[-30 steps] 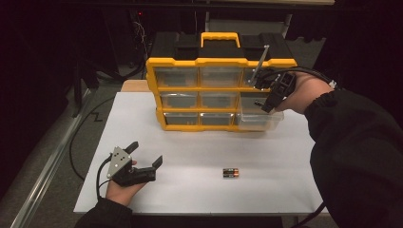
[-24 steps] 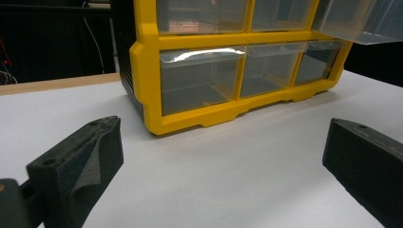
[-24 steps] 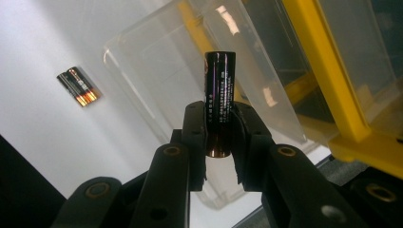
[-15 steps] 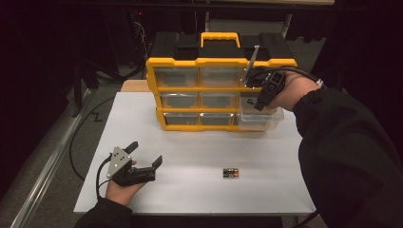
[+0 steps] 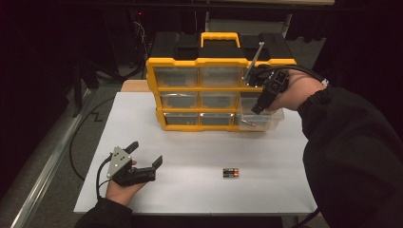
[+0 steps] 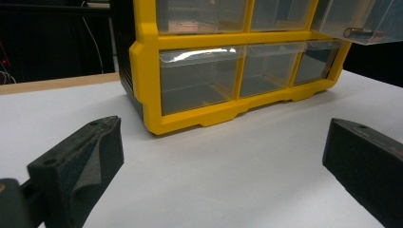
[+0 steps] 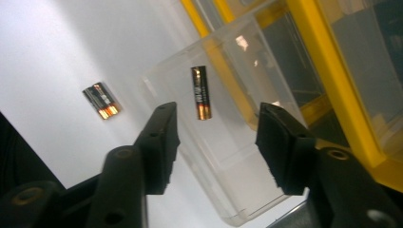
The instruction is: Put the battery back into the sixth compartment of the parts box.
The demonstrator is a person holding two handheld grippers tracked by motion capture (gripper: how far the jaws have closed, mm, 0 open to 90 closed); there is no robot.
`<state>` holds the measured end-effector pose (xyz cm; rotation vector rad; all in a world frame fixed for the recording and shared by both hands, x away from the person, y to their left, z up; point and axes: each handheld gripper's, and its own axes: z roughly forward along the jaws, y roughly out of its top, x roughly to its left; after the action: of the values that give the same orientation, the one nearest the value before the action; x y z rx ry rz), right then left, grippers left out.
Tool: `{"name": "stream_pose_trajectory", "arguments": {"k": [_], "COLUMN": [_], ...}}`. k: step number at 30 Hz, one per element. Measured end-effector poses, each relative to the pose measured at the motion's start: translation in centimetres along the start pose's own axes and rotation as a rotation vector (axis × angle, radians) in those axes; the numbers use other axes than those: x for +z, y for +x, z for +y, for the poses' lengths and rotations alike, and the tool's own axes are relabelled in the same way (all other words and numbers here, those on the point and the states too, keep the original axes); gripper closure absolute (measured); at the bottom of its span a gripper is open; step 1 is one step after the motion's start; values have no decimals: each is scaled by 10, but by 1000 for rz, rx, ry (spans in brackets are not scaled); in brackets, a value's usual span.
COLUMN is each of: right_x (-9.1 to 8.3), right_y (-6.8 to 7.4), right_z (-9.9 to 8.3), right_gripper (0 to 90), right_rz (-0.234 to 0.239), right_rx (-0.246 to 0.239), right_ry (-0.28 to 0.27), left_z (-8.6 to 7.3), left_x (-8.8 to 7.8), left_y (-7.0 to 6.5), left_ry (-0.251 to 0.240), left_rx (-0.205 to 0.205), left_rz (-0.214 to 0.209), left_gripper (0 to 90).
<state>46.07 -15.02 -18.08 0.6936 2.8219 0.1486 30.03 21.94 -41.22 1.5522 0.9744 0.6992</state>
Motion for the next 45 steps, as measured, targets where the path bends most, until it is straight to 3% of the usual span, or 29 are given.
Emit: {"name": "stream_pose_trajectory", "arguments": {"k": [11, 21, 45], "right_x": [-3, 4, 54], "right_y": [27, 49, 88], "right_z": [-15, -28, -42], "right_gripper": [359, 344, 286], "right_rz": [-21, -9, 14], "right_rx": [-55, -79, -102], "right_ry": [4, -3, -3], "left_z": [0, 0, 0], "left_x": [1, 1, 1], "left_y": [-1, -1, -1], "left_ry": [1, 6, 1], "left_rx": [3, 8, 5], "left_rz": [-2, 0, 1], "left_gripper": [6, 6, 6]}}
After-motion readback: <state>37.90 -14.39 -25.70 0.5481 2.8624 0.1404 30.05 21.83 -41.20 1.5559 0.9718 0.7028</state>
